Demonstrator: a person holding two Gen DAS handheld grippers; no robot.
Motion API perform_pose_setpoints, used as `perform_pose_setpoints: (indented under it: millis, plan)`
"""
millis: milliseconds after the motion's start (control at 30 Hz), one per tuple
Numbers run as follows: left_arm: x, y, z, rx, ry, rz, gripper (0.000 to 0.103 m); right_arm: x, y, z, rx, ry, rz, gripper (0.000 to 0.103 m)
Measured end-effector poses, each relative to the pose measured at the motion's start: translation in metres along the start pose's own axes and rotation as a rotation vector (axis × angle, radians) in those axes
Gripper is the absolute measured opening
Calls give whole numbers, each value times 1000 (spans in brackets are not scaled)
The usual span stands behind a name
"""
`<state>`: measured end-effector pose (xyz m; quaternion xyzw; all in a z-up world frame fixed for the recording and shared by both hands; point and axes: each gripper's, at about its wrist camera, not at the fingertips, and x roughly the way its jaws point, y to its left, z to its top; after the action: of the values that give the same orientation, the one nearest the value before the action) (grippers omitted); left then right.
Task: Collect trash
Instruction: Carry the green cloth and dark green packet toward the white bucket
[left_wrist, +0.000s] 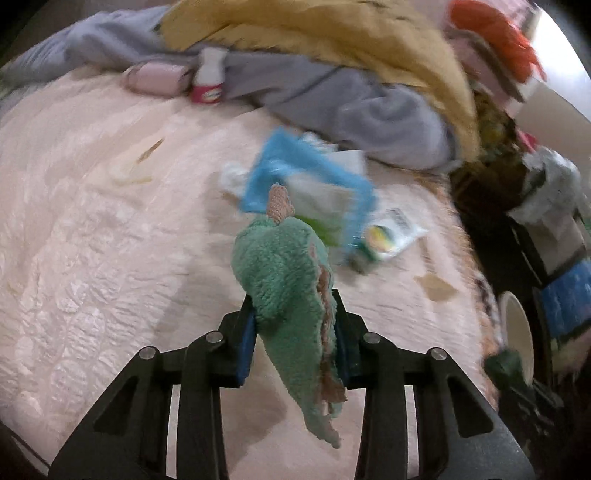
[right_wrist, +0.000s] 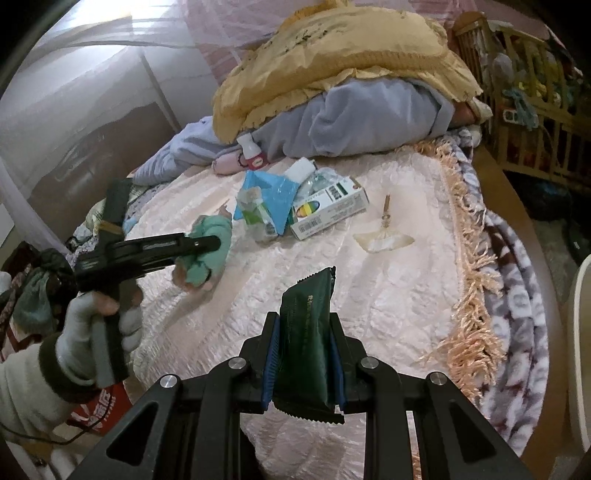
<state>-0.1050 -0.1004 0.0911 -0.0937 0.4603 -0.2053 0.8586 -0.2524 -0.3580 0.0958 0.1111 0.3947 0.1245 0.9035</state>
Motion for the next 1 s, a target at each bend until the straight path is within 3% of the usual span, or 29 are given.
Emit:
perform_pose_setpoints:
  millis: [300, 667, 1000]
  plan:
    - [-28, -91, -8, 196, -33, -83, 33, -33, -11, 1, 8, -56, -48, 23]
    - [-19, -186, -25, 376, -21, -154, 33, -87, -58, -2, 53, -121, -173, 23]
    - [10, -270, -43, 494, 49, -253, 33, -125, -115, -12, 117, -153, -295, 23]
